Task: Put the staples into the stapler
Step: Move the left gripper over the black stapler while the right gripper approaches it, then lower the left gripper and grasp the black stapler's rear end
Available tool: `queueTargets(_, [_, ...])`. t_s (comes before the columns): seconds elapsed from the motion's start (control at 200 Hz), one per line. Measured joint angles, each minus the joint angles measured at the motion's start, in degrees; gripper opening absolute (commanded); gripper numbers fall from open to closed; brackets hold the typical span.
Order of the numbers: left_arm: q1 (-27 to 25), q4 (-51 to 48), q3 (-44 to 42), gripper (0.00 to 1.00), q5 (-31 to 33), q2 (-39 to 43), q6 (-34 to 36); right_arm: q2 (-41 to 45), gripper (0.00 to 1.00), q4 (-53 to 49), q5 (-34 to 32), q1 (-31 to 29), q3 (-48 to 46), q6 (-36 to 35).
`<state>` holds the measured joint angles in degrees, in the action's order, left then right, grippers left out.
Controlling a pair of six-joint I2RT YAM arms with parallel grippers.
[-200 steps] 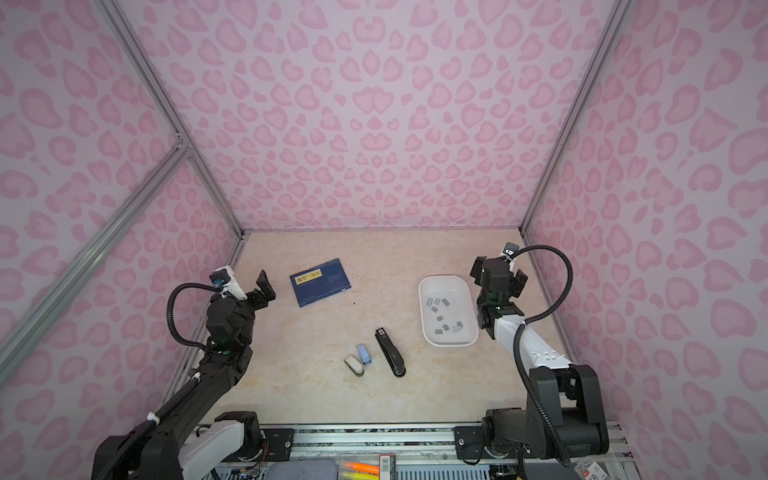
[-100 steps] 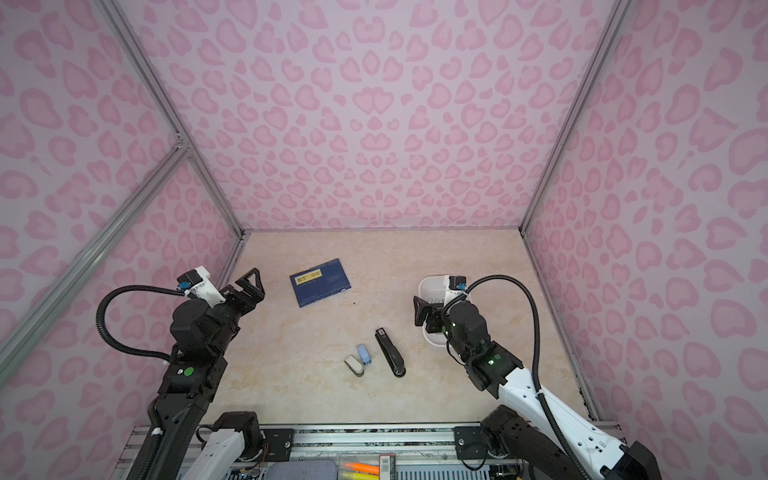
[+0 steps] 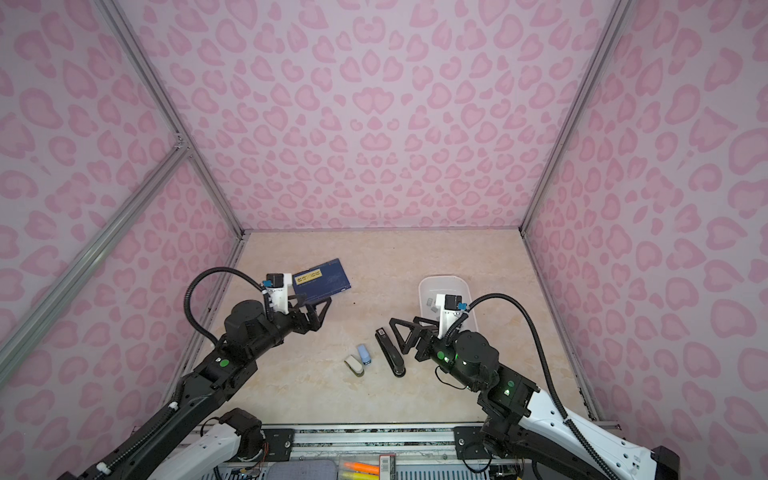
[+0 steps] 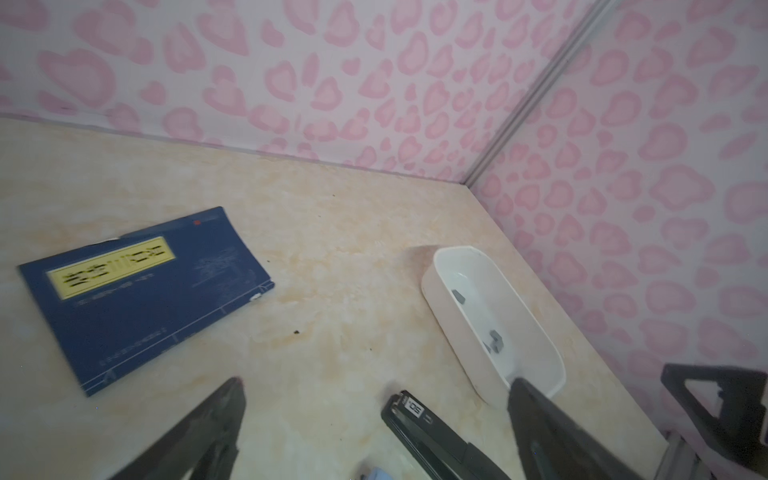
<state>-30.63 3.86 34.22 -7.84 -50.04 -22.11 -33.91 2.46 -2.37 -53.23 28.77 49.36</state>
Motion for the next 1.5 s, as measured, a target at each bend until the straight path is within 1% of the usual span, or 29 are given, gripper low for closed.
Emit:
queueTargets(0.02, [-0.94,0.04,0.55,0.97,0.28,-1.22,0.59,0.55,0.99,-0.22,0.02,0.0,-0.15,0.04])
queueTargets(0.08, [-6.23,0.92,3.13,0.96,2.14,-6.62,3.74,3.1,0.99,-1.25,-0.57,0.13,0.04,0.59])
queueTargets(0.125, [-8.92,1.79,4.17,0.95,3.85,-9.42,5.46,4.13,0.99,-1.92,-1.03,0.2,0.55,0.55])
queueTargets(0.2, [-16.39,3.56,6.23,0.92,4.94,-16.87,9.6,6.34,0.99,-3.5,-2.12,0.48,2.03,0.09])
queueTargets(0.235, [-18.58,3.54,6.64,0.91,5.49,-18.8,10.97,7.06,0.99,-4.13,-2.49,0.55,2.71,-0.37])
queueTargets(0.26, [-21.05,3.54,7.21,0.91,6.49,-21.14,12.81,7.52,0.99,-4.79,-2.99,0.72,3.21,-0.59])
queueTargets(0.33, [-24.57,3.67,8.48,0.84,9.14,-25.33,16.15,8.55,0.99,-6.6,-3.85,0.85,3.89,-1.05])
queueTargets(0.39, [-26.18,4.0,9.2,0.83,9.99,-27.98,18.67,9.79,0.99,-8.22,-4.04,1.18,3.69,-1.29])
queueTargets(0.485, [-26.73,5.95,9.29,0.8,9.55,-30.67,22.45,12.26,0.99,-8.81,-4.04,2.1,2.34,-1.57])
queueTargets(0.545, [-26.95,6.99,9.35,0.81,9.29,-31.85,24.57,12.7,0.98,-8.81,-4.02,2.99,2.05,-1.57])
queueTargets(0.58, [-27.15,6.95,9.64,0.79,9.38,-32.37,25.49,12.59,0.99,-8.72,-3.69,3.54,1.99,-1.55])
queueTargets(0.655, [-27.43,6.93,10.4,0.73,9.51,-33.03,26.69,10.4,0.99,-8.33,-2.1,5.25,1.97,-1.31])
queueTargets(0.745, [-27.47,6.47,10.97,0.71,9.27,-33.42,28.13,6.1,0.99,-8.31,1.16,7.58,2.08,0.09])
queueTargets(0.82, [-27.32,4.96,11.47,0.69,7.78,-34.25,28.39,3.48,0.99,-8.11,3.39,9.31,2.08,1.36])
queueTargets(0.93, [-27.36,3.08,11.45,0.69,5.62,-35.17,29.05,2.54,0.99,-7.96,7.06,12.59,1.68,2.56])
queueTargets(1.02, [-27.39,3.32,9.66,0.7,4.2,-35.1,29.24,3.41,0.98,-8.98,7.52,15.37,1.68,2.4])
queueTargets(1.17, [-27.39,1.88,8.44,0.7,3.02,-35.04,29.88,6.99,0.99,-13.42,7.78,20.13,1.68,-1.18])
queueTargets(1.25, [-27.39,2.21,8.04,0.7,1.81,-35.01,30.34,6.67,0.99,-15.82,7.78,22.1,1.92,-3.19])
queueTargets(1.375, [-27.39,2.12,6.05,0.72,0.28,-34.36,31.67,4.2,0.98,-19.06,7.98,24.33,2.51,-5.51])
queueTargets(1.5, [-27.39,2.03,5.68,0.72,-1.2,-33.57,33.42,3.72,0.99,-20.09,7.93,24.9,1.9,-6.51])
